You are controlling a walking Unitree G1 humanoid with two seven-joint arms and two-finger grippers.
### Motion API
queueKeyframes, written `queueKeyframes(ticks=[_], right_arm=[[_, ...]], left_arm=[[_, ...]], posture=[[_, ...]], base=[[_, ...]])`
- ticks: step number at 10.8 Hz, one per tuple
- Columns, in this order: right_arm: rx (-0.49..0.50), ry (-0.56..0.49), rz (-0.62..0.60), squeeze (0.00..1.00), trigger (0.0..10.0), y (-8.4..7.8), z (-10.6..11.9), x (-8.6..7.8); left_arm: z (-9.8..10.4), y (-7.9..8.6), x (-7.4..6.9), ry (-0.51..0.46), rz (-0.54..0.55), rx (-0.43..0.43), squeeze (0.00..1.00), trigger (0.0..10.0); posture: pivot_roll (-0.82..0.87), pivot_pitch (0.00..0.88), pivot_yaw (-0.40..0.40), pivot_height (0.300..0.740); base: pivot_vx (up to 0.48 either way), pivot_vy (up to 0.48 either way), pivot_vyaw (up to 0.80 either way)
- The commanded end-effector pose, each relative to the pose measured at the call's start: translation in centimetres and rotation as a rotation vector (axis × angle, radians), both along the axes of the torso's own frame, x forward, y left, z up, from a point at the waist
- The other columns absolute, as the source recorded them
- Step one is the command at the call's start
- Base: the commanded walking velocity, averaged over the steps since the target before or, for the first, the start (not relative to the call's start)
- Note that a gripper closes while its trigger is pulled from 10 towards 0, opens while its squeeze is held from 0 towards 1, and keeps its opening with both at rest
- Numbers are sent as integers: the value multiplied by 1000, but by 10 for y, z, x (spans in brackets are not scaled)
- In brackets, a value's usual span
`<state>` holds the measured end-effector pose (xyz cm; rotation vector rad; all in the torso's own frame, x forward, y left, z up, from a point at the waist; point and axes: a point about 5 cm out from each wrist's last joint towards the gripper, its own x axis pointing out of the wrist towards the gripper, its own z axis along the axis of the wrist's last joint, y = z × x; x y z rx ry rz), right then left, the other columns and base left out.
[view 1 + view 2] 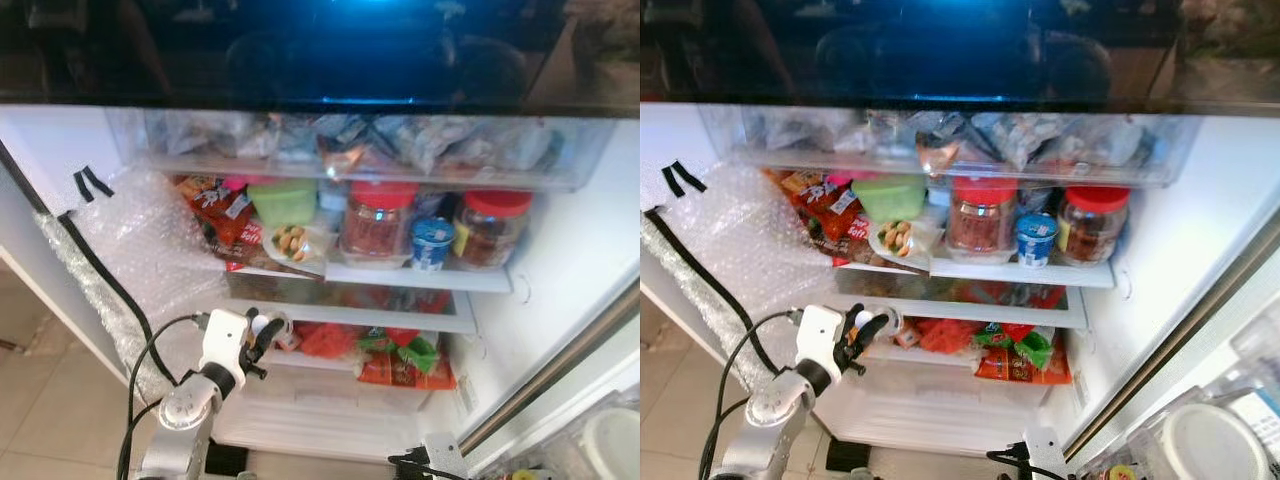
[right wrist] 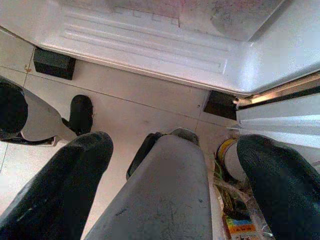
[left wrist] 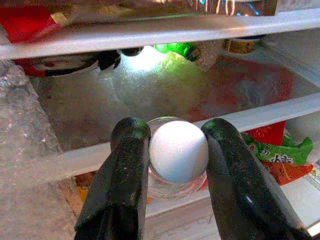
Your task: Restocking fridge
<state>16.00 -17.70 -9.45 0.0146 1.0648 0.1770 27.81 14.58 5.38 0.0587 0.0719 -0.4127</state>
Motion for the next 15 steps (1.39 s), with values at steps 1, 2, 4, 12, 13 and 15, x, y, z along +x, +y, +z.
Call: queueKeyframes(ticks=[1, 2, 4, 12, 13, 15], right_arm=[[6, 4, -12, 0, 10000, -1, 0, 0], [12, -7, -17, 0, 10000, -1, 0, 0], [9, -9, -14, 0, 10000, -1, 0, 1], [17, -15, -18, 0, 10000, 0, 1, 1], [19, -15, -18, 0, 10000, 0, 1, 1], [24, -15, -20, 0, 10000, 1, 1, 1]], left_arm=[[3, -2, 2, -23, -16, 15, 0, 10000], [3, -2, 3, -30, -10, 19, 0, 10000], [5, -1, 9, -44, 30, 26, 0, 10000], [8, -6, 15, -58, 39, -1, 0, 10000], [9, -8, 16, -63, 34, -6, 0, 10000], [13, -12, 20, -89, 9, -4, 0, 10000]], posture=[[13, 0, -1, 675], [13, 0, -2, 675], [10, 0, 0, 675], [1, 0, 4, 640], [0, 0, 4, 640], [-4, 0, 6, 640]], base=[[0, 0, 0], [0, 0, 0], [0, 0, 0], [0, 0, 0], [0, 0, 0], [0, 0, 0]])
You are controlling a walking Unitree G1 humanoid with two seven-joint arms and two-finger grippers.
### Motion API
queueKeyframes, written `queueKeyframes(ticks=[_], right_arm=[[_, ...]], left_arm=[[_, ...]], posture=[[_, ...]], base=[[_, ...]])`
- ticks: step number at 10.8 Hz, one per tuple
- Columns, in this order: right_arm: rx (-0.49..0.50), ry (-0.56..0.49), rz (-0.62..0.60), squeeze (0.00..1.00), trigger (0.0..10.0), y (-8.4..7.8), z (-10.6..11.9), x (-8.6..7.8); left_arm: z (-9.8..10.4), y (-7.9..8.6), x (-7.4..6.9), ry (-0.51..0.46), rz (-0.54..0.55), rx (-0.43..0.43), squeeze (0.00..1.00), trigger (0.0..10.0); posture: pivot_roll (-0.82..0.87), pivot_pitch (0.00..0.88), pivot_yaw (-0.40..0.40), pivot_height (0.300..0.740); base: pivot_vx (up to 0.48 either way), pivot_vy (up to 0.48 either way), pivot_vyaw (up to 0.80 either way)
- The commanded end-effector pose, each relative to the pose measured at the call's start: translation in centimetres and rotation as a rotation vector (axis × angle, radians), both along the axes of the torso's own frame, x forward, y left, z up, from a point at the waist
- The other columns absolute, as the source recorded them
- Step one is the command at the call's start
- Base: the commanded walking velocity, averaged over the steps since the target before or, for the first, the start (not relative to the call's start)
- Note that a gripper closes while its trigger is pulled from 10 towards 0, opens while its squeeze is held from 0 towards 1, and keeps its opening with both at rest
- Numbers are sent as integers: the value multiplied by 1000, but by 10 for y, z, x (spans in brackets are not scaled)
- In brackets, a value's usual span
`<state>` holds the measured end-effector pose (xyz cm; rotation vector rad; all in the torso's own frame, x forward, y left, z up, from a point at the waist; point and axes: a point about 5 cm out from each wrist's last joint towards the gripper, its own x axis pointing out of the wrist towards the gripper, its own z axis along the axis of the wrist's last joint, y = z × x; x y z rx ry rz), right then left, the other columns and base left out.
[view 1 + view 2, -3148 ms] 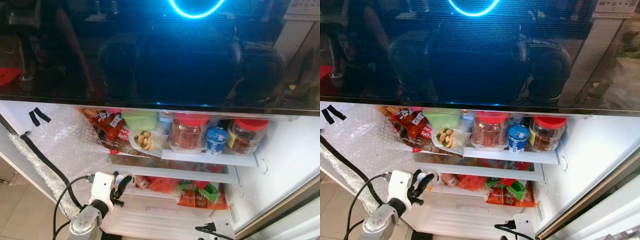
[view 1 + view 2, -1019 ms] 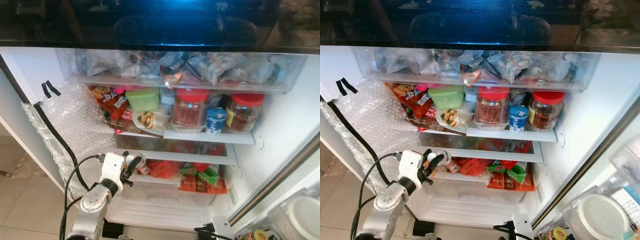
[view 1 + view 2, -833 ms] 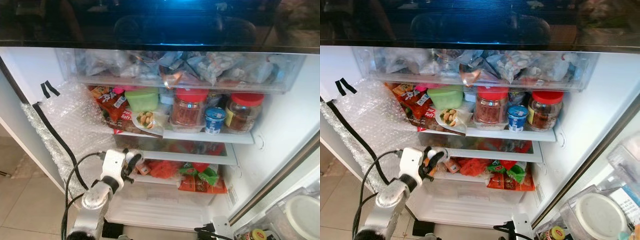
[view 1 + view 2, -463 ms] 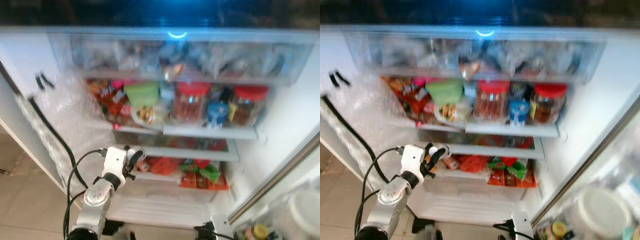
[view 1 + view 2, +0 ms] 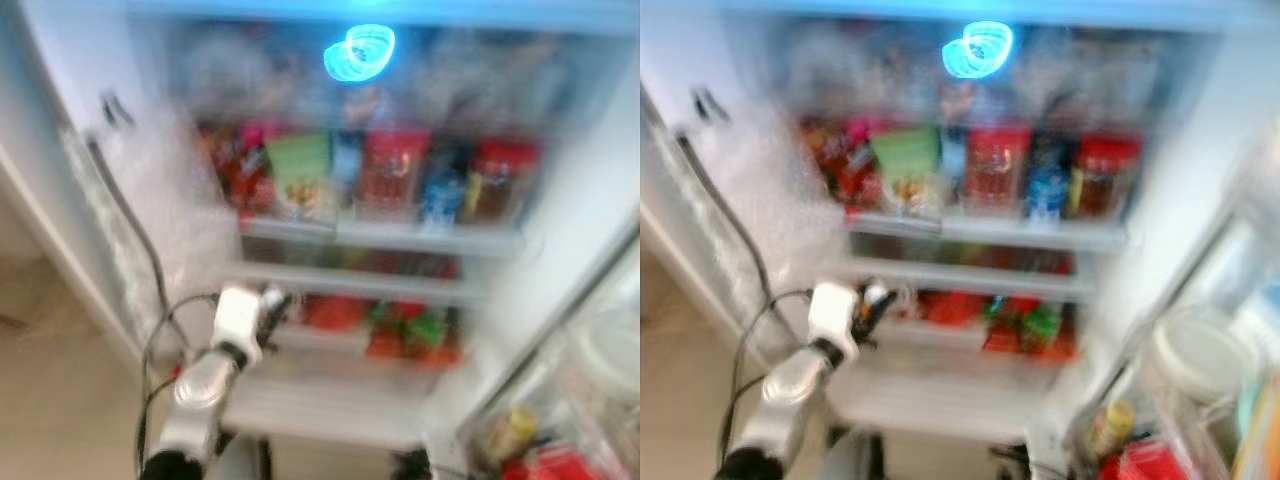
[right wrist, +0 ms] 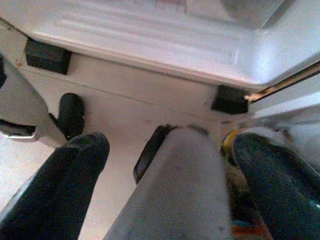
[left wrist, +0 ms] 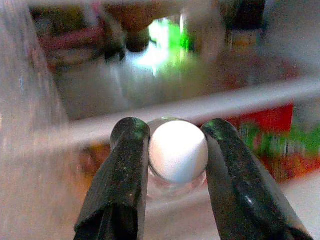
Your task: Restocking fridge
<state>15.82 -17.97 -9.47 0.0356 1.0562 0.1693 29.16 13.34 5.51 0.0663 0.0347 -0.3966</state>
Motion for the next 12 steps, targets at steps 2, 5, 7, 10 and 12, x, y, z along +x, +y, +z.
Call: queueKeyframes(ticks=[2, 5, 7, 10, 12], right_arm=[[11, -9, -6, 0, 10000, 3, 1, 3], [12, -11, -8, 0, 10000, 3, 1, 3], [13, -11, -8, 0, 10000, 3, 1, 4], [16, -13, -7, 0, 10000, 4, 2, 5], [19, -13, -7, 0, 10000, 4, 2, 5]], left_arm=[[14, -2, 11, -60, -14, 17, 0, 10000], [16, -3, 14, -80, -21, 24, 0, 10000], [20, -3, 16, -100, -7, 29, 0, 10000], [24, -2, 19, -124, -2, 37, 0, 10000], [27, -3, 21, -145, -8, 49, 0, 10000]], posture=[[-4, 0, 5, 640], [-5, 0, 4, 640], [-4, 0, 3, 640], [-3, 0, 3, 640], [-4, 0, 5, 640]], base=[[0, 0, 0], [0, 0, 0], [0, 0, 0], [274, 0, 0], [292, 0, 0]])
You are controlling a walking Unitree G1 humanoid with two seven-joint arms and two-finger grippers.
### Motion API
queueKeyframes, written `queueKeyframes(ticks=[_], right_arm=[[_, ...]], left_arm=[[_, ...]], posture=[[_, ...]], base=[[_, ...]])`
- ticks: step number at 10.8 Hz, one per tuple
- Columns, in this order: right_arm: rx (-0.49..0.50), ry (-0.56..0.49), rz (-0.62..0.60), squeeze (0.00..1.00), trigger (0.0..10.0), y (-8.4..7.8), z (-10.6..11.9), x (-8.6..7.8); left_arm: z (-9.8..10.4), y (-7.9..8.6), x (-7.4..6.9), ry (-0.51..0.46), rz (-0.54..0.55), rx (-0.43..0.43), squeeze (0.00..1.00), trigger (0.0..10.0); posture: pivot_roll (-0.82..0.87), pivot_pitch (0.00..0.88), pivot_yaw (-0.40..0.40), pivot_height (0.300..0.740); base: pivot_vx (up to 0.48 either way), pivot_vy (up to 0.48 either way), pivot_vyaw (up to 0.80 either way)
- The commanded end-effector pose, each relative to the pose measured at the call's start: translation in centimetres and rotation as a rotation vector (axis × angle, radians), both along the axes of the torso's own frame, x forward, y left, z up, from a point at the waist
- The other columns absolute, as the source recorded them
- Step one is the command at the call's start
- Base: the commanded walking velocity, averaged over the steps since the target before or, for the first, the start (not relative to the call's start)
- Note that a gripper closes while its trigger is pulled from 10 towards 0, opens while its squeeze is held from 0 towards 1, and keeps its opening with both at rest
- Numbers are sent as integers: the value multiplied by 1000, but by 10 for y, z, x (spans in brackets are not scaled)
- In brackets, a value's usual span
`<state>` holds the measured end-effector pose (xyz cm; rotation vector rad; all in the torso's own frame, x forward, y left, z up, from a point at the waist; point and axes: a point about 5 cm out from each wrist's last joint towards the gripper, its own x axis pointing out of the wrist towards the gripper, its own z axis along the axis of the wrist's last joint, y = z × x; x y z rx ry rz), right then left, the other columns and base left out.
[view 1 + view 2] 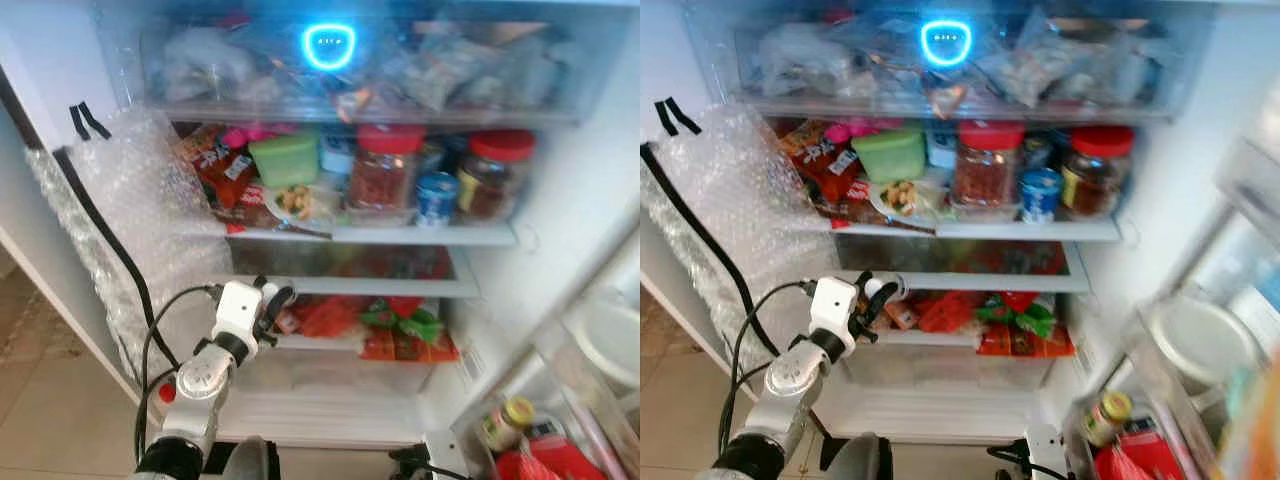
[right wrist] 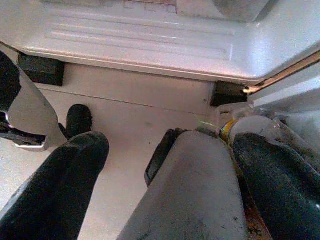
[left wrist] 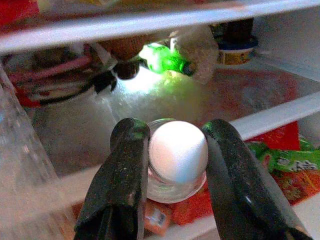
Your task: Restocking fridge
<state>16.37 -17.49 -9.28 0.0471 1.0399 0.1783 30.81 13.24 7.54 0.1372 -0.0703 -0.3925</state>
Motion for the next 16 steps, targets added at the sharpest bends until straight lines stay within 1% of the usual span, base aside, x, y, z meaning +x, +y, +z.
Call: queueKeyframes(ticks=[1, 5, 6, 7, 8, 9, 10, 11, 12, 13, 14, 15, 16], right_arm=[[5, 2, -9, 0, 10000, -1, 0, 0], [10, 0, -6, 0, 10000, 0, 1, 1], [11, 0, -6, 0, 10000, 0, 1, 1], [12, 0, -6, 0, 10000, 0, 0, 1], [17, -2, -6, 0, 10000, 1, 0, 1], [17, -2, -6, 0, 10000, 1, 0, 1], [18, -4, -7, 0, 10000, 1, 0, 1], [20, -5, -7, 0, 10000, 1, 0, 0], [22, -5, -8, 0, 10000, 1, 0, 0], [22, -4, -8, 0, 10000, 1, 0, -1], [20, -4, -9, 0, 10000, 0, 0, -1], [18, -3, -8, 0, 10000, -1, 0, -1], [18, -2, -5, 0, 10000, -1, 0, -1]], left_arm=[[8, -3, 5, -36, -11, 5, 0, 10000], [9, -6, 6, -62, -35, 44, 0, 10000], [6, -7, 4, -61, -56, 91, 0, 10000], [3, -6, 2, -55, -66, 114, 0, 10000], [-9, -2, -6, -55, -128, 263, 0, 10000], [-12, 3, -8, -52, -140, 311, 0, 10000], [-19, 9, -10, -49, -154, 394, 0, 10000], [-23, 13, -11, -29, -131, 392, 0, 10000], [-31, 20, -12, 23, -72, 362, 0, 10000], [-48, 37, -15, 187, 127, 162, 0, 10000], [-55, 40, -18, 244, 183, 88, 0, 10000], [-59, 42, -19, 275, 228, 36, 0, 10000], [-58, 45, -17, 282, 281, -15, 0, 10000]], posture=[[-5, 0, 5, 640], [-5, 0, 5, 640], [-9, 0, 8, 640], [-9, 0, 7, 640], [-9, 0, 8, 640], [-9, 0, 7, 640], [-12, 0, 12, 640], [-13, 0, 12, 640], [-15, 0, 12, 640], [-21, 0, 12, 640], [-20, 0, 8, 640], [-18, 0, 5, 640], [-15, 0, 1, 640]], base=[[296, 0, 0], [307, 0, 0], [0, 0, 0], [0, 0, 0], [0, 0, 0], [0, 0, 0], [0, 0, 0], [0, 0, 0], [0, 0, 0], [0, 0, 0], [0, 0, 0], [0, 0, 0], [0, 0, 0]])
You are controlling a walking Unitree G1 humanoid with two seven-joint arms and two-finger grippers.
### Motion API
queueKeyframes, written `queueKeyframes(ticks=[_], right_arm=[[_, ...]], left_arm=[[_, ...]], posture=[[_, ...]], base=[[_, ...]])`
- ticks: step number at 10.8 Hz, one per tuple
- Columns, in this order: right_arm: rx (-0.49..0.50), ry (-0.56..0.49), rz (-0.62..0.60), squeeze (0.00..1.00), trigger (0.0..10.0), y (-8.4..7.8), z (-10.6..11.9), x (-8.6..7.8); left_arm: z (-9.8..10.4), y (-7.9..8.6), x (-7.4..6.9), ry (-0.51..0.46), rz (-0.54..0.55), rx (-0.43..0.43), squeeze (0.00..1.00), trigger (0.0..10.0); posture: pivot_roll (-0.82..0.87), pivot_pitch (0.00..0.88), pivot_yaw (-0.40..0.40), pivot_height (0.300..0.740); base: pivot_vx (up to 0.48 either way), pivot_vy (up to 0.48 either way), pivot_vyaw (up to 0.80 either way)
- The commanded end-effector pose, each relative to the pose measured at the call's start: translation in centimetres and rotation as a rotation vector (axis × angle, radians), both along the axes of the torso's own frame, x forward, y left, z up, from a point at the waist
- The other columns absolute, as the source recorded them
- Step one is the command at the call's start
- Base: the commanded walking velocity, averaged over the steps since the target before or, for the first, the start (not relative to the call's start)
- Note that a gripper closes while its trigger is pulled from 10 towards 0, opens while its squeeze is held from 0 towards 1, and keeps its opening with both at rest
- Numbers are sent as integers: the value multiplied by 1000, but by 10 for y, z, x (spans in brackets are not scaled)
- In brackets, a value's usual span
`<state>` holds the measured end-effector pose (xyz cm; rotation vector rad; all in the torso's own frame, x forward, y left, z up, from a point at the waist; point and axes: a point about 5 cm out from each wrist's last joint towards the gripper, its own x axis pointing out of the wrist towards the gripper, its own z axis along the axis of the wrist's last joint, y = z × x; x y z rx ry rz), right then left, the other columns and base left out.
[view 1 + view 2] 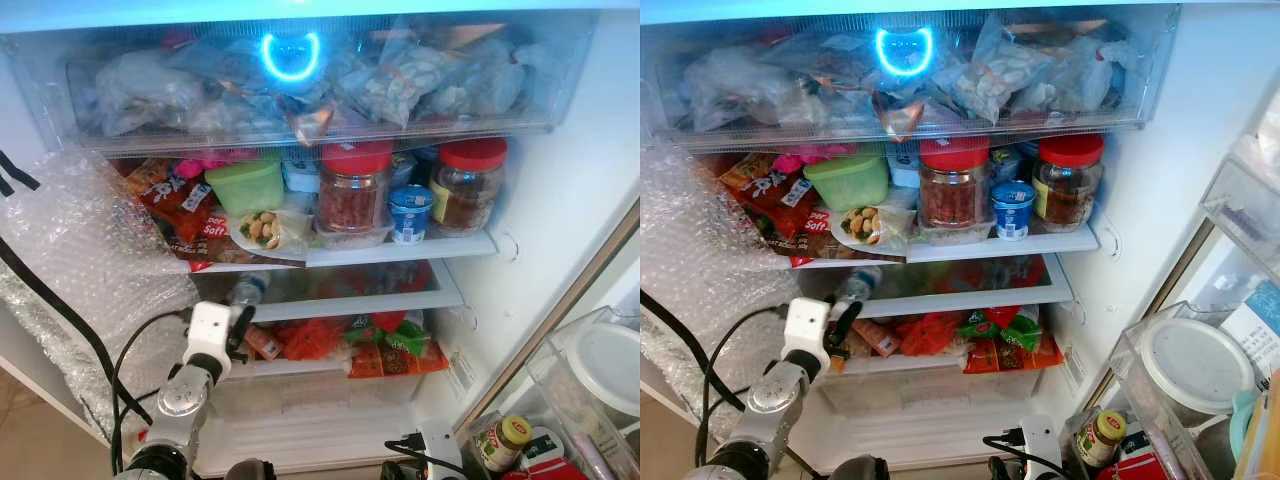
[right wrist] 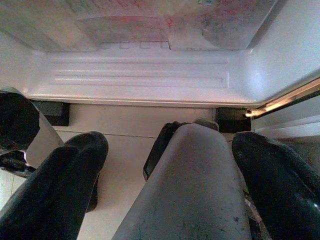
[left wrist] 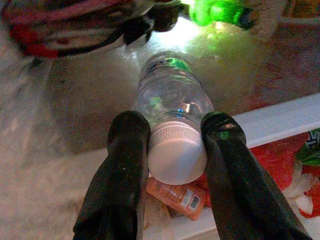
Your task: Restocking fridge
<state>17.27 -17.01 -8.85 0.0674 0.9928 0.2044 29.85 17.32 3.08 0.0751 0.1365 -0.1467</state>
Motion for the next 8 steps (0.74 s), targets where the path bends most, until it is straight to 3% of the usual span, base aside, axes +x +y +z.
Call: queueKeyframes(ticks=[1, 3, 6, 8], right_arm=[[-15, 43, -12, 0, 10000, -6, -4, -11], [-17, 44, -13, 0, 10000, -6, -5, -11], [-15, 50, -14, 0, 10000, -6, -6, -13], [-15, 50, -14, 0, 10000, -6, -6, -14]], left_arm=[[-11, 4, -1, 96, 59, -46, 0, 10000], [-7, -3, 7, 127, 25, -59, 0, 10000], [4, -5, 28, 189, 95, -89, 0, 10000], [9, -1, 34, 200, 140, -82, 0, 10000]], posture=[[-19, 0, 1, 640], [-29, 0, 6, 640], [-34, 0, 6, 640], [-37, 0, 7, 640]], base=[[0, 0, 0], [0, 0, 0], [0, 0, 0], [0, 0, 0]])
